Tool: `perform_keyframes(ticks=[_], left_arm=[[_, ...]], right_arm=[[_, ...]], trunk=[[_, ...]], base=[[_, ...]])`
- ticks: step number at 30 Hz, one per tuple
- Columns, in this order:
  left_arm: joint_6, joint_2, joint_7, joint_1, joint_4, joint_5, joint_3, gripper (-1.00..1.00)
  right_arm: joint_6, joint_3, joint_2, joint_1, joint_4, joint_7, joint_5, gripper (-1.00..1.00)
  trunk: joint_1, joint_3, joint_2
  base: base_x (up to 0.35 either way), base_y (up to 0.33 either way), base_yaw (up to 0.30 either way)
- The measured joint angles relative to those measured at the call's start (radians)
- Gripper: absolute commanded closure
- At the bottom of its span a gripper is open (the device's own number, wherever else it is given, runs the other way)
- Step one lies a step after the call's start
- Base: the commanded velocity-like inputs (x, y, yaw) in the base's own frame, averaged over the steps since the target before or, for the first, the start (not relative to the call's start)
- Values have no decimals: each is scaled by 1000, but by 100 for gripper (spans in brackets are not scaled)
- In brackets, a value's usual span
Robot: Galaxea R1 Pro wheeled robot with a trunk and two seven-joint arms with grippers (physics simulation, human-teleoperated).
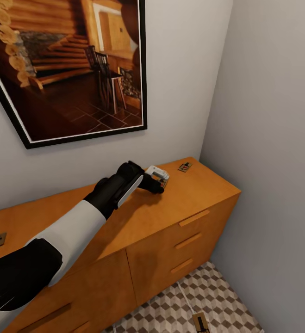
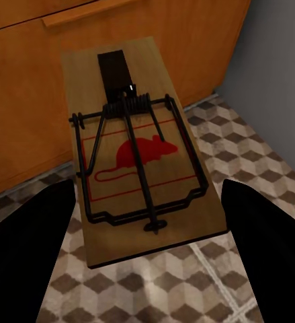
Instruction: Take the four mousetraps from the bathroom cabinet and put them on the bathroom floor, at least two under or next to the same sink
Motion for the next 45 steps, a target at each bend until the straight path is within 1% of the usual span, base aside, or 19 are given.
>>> perform_keyframes(ticks=[5, 11, 21, 45], left_arm=[[7, 2, 0, 0, -33, -1, 0, 100], [10, 3, 0, 0, -35, 0, -4, 100], [9, 3, 0, 0, -29, 1, -5, 100], [6, 3, 0, 0, 4, 2, -8, 100]], right_arm=[[0, 0, 0, 0, 0, 0, 0, 100], [0, 0, 0, 0, 1, 0, 0, 100], [0, 0, 0, 0, 0, -2, 0, 100], [1, 0, 0, 0, 0, -2, 0, 100]], trunk=[[0, 0, 0], [0, 0, 0], [1, 0, 0], [1, 0, 0]], base=[[0, 0, 0], [-79, 0, 0], [-312, -59, 0], [-331, -118, 0]])
